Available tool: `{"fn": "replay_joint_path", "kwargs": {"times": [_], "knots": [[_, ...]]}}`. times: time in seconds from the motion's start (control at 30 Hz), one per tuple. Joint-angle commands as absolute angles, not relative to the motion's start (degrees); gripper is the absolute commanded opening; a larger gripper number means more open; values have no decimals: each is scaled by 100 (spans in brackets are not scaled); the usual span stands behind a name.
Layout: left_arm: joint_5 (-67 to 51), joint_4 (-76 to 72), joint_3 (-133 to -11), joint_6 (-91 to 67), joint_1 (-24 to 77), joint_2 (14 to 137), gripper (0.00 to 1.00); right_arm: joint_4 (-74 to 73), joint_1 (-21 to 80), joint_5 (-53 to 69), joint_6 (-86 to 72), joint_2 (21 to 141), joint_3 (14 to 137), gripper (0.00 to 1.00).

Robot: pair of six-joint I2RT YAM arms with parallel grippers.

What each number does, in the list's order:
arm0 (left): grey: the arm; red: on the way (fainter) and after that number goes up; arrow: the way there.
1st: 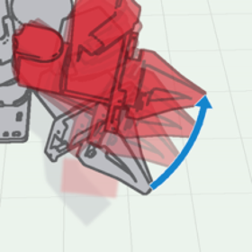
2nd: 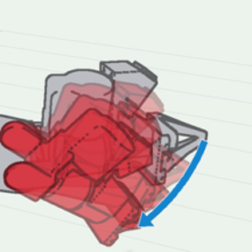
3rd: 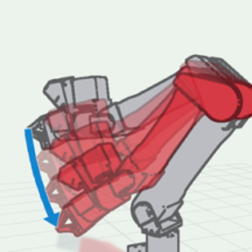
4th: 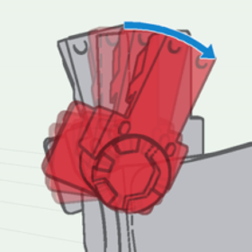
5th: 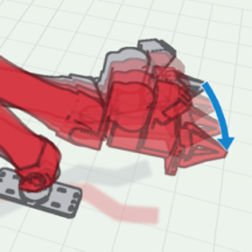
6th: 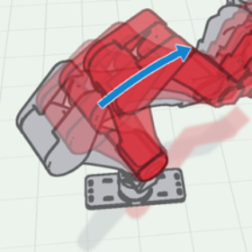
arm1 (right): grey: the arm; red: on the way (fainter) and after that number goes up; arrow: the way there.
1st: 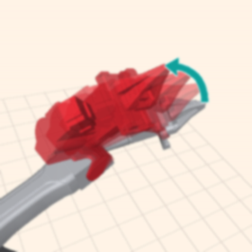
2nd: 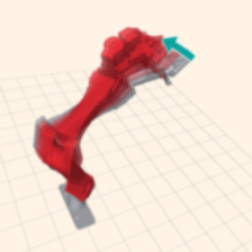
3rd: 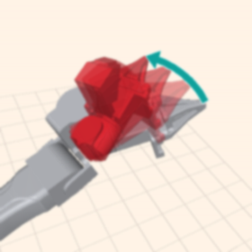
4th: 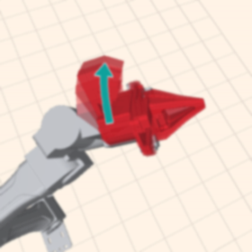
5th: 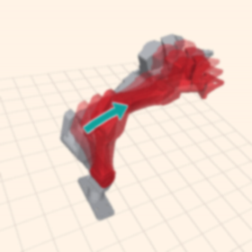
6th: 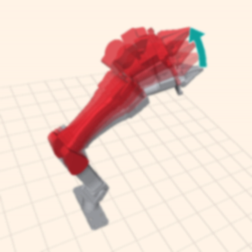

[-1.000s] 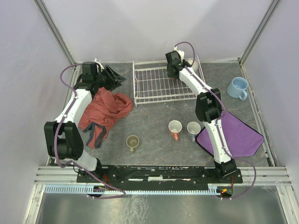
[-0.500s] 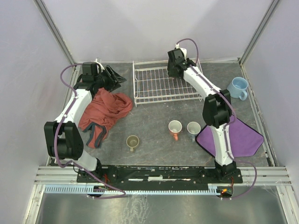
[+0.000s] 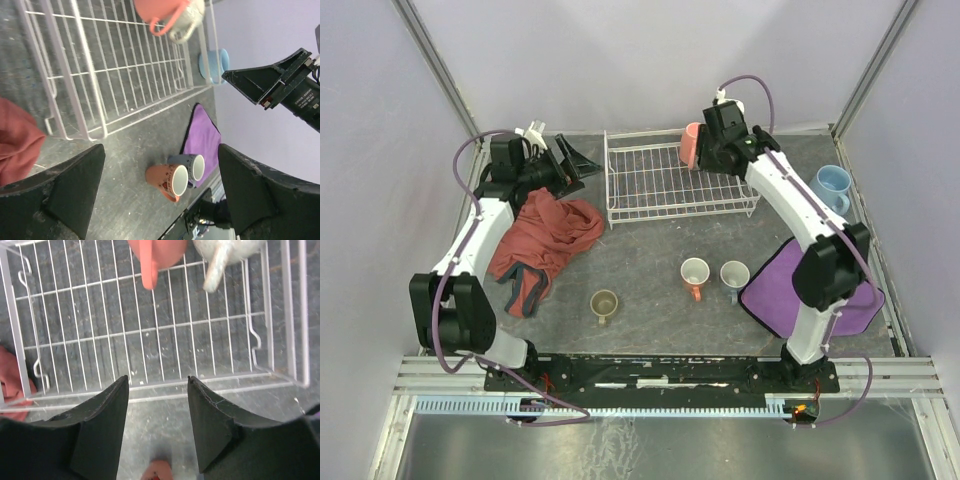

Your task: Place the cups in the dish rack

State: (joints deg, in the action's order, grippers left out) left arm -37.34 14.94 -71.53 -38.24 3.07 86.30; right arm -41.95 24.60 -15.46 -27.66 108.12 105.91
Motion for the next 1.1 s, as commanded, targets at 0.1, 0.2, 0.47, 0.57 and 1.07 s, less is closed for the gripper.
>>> {"fn": "replay_joint_path", "kwargs": {"times": [0.1, 0.2, 0.47, 0.57, 1.07], "knots": [[-4121, 1604, -7017, -3337, 701, 7972, 99, -4743, 2425, -1402, -2647, 9560, 10015, 59], [-3048, 2739, -7379, -2867, 1323, 7901, 99, -4904, 2383, -1404, -2689, 9190, 9830, 59], [-1306, 3764, -7589, -3409, 2940, 8268, 86, -5211, 2126, -764, -2972, 8465, 9162, 59], [-750, 3967, -7728, -3564, 3566, 8544, 82, -5094, 1945, -659, -2941, 8166, 8878, 60], [172, 3781, -8314, -4599, 5099, 10070, 64, -4827, 1114, -142, -2810, 7364, 8008, 60]]}}
